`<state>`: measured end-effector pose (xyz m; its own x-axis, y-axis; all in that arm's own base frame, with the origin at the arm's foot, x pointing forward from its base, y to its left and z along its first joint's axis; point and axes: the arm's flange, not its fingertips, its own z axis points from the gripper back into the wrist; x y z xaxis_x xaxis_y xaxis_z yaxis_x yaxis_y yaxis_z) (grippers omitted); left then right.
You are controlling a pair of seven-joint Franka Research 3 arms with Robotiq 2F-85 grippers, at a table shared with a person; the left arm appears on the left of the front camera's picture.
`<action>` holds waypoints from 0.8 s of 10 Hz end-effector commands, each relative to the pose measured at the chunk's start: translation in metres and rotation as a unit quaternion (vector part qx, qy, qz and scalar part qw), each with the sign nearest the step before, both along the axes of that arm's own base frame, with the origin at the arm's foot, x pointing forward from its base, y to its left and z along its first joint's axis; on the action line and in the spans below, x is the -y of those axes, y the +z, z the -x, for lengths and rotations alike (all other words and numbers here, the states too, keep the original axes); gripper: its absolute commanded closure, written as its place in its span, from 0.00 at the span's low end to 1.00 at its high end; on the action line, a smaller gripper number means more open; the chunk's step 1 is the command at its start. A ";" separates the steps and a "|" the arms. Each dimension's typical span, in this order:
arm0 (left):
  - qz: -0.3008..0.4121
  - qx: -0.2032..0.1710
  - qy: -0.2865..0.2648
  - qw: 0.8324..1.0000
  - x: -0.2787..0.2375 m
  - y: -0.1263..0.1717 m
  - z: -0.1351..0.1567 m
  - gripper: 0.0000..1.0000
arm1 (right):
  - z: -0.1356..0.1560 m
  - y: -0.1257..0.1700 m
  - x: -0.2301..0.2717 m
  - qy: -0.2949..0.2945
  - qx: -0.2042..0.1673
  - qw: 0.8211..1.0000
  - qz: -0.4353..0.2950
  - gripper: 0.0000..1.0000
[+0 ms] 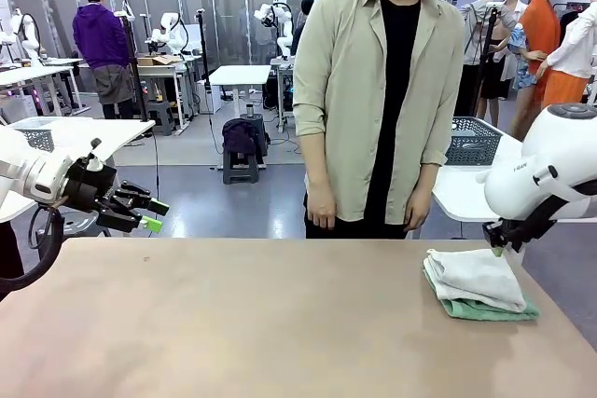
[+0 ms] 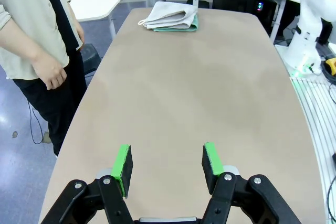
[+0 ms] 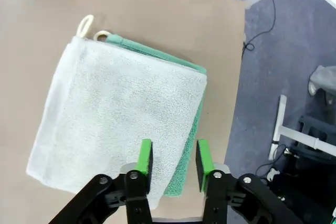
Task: Fold the towels and place them in the basket.
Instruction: Stack the folded Towel with hook on the right side of the table.
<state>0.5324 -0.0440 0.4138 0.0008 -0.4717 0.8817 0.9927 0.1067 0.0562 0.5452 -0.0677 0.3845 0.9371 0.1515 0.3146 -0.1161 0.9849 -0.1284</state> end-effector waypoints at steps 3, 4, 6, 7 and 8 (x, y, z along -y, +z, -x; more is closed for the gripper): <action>0.000 0.001 -0.001 1.000 0.000 0.001 0.001 0.31 | 0.031 0.075 -0.010 0.029 0.021 0.998 -0.059 0.47; 0.000 0.001 -0.001 1.000 0.000 0.001 0.001 0.31 | 0.046 0.107 -0.021 0.033 0.029 0.997 -0.063 0.47; 0.000 0.001 -0.001 1.000 0.000 0.001 0.001 0.31 | 0.082 0.168 -0.055 0.021 0.033 0.995 -0.093 0.47; 0.000 0.001 -0.001 1.000 0.000 0.001 0.001 0.31 | 0.101 0.195 -0.069 0.022 0.009 0.993 -0.119 0.47; 0.000 0.001 -0.001 1.000 0.000 0.001 0.001 0.31 | 0.118 0.222 -0.082 -0.007 -0.019 0.988 -0.150 0.47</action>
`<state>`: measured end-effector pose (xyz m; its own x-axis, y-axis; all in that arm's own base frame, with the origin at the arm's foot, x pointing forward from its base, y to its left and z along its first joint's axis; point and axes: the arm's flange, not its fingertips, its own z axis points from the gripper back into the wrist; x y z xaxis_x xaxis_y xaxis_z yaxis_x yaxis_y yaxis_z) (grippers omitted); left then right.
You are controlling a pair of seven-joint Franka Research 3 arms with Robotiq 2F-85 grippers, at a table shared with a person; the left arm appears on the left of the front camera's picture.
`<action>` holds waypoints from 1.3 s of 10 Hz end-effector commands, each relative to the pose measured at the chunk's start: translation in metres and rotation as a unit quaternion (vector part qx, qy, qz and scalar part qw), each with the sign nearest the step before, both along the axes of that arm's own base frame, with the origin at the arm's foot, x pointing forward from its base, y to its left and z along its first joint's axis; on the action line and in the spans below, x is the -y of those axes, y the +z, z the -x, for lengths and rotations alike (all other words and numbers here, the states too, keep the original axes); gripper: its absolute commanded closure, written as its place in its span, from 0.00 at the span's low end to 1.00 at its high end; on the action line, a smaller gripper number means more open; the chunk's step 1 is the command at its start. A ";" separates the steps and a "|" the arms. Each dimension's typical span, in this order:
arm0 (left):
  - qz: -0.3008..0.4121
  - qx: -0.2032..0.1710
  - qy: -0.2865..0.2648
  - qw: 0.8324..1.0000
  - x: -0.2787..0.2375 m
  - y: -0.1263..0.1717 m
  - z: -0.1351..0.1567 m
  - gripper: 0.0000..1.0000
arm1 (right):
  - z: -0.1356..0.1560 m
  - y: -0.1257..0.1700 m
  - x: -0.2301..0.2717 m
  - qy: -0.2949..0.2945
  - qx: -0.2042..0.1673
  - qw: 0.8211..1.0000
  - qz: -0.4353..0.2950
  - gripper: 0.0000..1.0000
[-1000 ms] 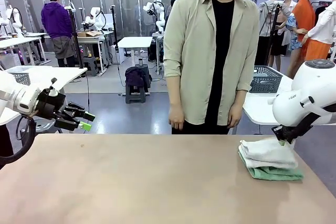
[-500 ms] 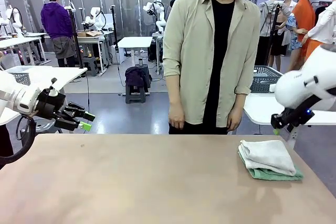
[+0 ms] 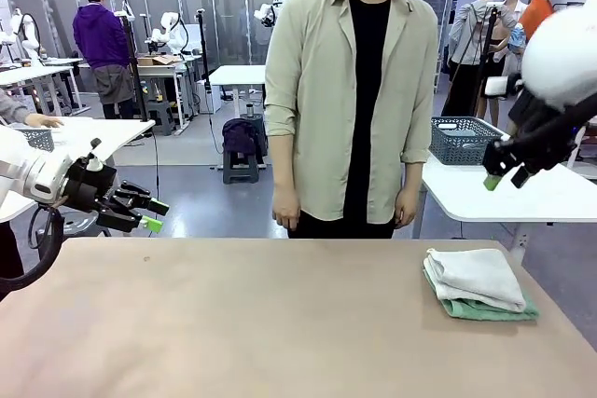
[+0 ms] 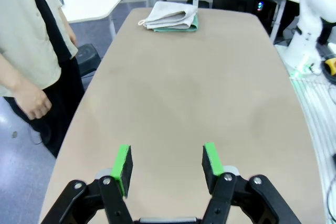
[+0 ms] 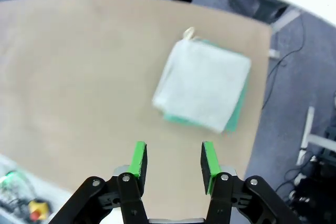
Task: Fold the towels and place them in the basket.
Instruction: Stack the folded Towel with hook on the right side of the table.
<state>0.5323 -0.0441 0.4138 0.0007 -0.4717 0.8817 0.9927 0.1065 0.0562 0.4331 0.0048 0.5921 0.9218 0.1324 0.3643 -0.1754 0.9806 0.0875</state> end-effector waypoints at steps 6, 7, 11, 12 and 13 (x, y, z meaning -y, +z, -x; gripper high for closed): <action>0.000 0.001 -0.001 1.000 0.000 0.001 0.001 0.31 | 0.077 0.070 -0.063 -0.082 -0.050 0.995 -0.013 0.47; 0.000 0.001 -0.001 1.000 0.000 0.001 0.001 0.31 | 0.074 0.075 -0.058 -0.076 -0.064 0.994 -0.033 0.47; 0.000 0.001 -0.001 1.000 0.000 0.001 0.001 0.31 | 0.074 0.075 -0.058 -0.076 -0.064 0.994 -0.033 0.47; 0.000 0.001 -0.001 1.000 0.000 0.001 0.001 0.31 | 0.074 0.075 -0.058 -0.076 -0.064 0.994 -0.033 0.47; 0.000 0.001 -0.001 1.000 0.000 0.001 0.001 0.31 | 0.074 0.075 -0.058 -0.076 -0.064 0.994 -0.033 0.47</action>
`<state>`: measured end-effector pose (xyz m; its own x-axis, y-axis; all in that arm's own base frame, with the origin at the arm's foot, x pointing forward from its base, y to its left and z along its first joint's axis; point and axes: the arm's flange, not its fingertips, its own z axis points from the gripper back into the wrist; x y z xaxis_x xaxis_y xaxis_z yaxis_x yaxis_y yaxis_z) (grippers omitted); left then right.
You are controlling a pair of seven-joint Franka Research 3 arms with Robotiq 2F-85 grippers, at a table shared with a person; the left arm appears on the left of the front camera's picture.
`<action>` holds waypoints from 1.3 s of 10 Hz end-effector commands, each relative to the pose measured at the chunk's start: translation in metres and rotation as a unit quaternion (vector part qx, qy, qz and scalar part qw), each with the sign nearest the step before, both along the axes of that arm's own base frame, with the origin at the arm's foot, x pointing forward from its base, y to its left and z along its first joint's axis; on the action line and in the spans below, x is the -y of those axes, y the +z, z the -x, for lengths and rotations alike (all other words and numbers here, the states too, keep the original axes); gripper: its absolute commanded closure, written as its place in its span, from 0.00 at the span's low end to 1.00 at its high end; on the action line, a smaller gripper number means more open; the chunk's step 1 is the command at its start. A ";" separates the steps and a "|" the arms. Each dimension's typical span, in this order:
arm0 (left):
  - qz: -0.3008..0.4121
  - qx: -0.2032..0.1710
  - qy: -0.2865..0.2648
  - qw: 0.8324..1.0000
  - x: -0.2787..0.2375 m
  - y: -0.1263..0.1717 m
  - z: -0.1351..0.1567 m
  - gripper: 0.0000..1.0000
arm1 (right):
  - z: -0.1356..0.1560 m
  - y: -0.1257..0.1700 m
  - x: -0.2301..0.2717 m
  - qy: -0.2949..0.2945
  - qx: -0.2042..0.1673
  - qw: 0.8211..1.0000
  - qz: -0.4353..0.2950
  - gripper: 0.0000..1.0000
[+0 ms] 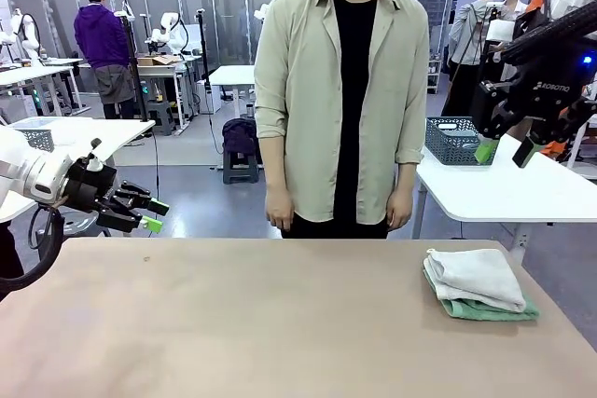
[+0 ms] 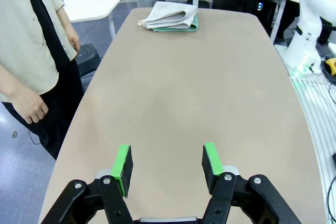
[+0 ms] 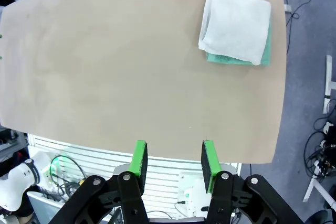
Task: Fold the towels and place them in the basket.
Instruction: Stack the folded Towel with hook on the right side of the table.
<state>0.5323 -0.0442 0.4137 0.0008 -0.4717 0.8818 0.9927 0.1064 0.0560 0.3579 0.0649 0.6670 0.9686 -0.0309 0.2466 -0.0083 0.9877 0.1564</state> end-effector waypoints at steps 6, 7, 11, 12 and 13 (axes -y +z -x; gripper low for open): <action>0.000 0.001 -0.001 1.000 0.000 0.001 0.001 0.31 | -0.001 0.000 0.002 0.001 -0.001 1.000 -0.005 0.47; 0.000 0.001 -0.001 1.000 0.000 0.001 0.001 0.31 | -0.001 0.000 0.002 0.001 -0.001 1.000 -0.005 0.47; 0.000 0.001 -0.001 1.000 0.000 0.001 0.001 0.31 | -0.001 0.000 0.002 0.001 -0.001 1.000 -0.005 0.47; 0.000 0.001 -0.001 1.000 0.000 0.001 0.001 0.31 | -0.001 0.000 0.002 0.001 -0.001 1.000 -0.005 0.47; 0.000 0.001 -0.001 1.000 0.000 0.001 0.001 0.31 | -0.001 0.000 0.002 0.001 -0.001 1.000 -0.005 0.47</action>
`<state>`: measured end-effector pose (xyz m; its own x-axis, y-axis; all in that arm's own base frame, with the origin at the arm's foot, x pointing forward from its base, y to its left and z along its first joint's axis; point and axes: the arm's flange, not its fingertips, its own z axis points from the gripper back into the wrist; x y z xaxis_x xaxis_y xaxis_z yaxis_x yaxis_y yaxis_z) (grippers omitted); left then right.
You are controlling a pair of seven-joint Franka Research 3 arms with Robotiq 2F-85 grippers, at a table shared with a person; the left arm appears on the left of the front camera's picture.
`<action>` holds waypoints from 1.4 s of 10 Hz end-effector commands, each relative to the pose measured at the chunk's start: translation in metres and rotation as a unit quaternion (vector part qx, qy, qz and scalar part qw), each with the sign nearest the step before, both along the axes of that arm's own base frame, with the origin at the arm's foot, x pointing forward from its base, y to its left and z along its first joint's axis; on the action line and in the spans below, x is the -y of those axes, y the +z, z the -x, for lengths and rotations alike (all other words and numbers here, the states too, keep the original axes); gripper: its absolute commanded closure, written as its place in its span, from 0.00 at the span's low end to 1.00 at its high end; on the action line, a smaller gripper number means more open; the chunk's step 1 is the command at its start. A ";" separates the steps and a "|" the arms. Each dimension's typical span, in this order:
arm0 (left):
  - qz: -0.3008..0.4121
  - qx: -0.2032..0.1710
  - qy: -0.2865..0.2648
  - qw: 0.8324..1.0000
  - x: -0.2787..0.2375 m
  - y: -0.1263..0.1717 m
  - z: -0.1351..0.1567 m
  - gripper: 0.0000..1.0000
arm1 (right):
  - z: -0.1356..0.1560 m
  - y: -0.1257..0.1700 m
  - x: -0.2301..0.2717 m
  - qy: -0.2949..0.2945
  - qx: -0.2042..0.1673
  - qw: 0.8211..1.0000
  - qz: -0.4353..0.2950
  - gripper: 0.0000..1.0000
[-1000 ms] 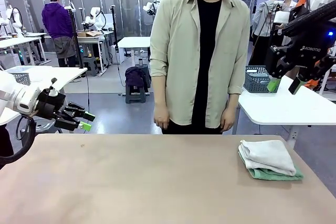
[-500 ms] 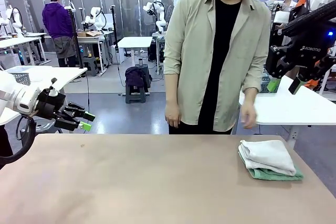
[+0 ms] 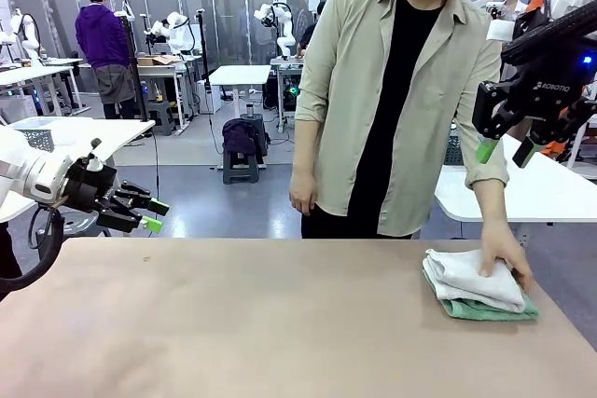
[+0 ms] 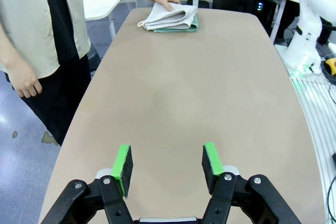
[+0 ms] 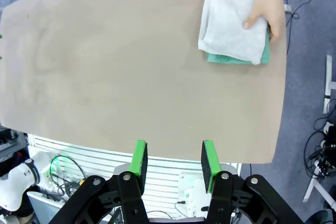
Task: Fold the towels and place them in the basket.
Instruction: Stack the folded Towel with hook on the right side of the table.
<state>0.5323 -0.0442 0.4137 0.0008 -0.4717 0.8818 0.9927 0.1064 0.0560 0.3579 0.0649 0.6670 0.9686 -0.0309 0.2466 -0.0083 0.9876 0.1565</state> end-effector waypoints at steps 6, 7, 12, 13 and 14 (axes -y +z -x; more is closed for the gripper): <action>0.000 0.001 -0.001 1.000 0.000 0.001 0.001 0.31 | -0.001 0.000 0.002 0.001 -0.001 1.000 -0.005 0.47; 0.000 0.001 -0.001 1.000 0.000 0.001 0.001 0.31 | -0.001 0.000 0.002 0.001 -0.001 1.000 -0.005 0.47; 0.000 0.001 -0.001 1.000 0.000 0.001 0.001 0.31 | -0.001 0.000 0.002 0.001 -0.001 1.000 -0.005 0.47; 0.000 0.001 -0.001 1.000 0.000 0.001 0.001 0.31 | -0.001 0.000 0.002 0.001 -0.001 1.000 -0.005 0.47; 0.000 0.001 -0.001 1.000 0.000 0.001 0.001 0.31 | -0.001 0.000 0.002 0.001 -0.001 1.000 -0.005 0.47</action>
